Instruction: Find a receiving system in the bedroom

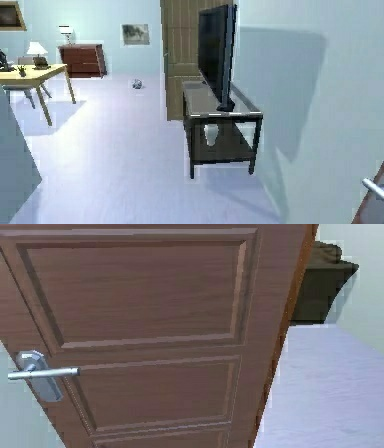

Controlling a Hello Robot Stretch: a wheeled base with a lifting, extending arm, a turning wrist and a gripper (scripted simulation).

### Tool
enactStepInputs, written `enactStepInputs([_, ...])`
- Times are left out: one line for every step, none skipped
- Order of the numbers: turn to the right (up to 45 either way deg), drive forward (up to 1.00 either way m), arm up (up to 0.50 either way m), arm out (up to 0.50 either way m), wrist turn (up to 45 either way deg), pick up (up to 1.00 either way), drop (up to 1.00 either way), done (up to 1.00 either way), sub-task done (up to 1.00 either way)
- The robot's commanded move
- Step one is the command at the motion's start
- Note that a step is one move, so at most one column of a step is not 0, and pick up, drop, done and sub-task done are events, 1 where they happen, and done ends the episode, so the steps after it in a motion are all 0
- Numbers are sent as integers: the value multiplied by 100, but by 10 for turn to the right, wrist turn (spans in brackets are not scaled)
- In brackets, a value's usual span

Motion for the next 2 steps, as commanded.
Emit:
enactStepInputs([0, 75, 0, 0, 0, 0, 0, 0, 0])
enactStepInputs([0, 0, 0, 0, 0, 0, 0, 100, 0])
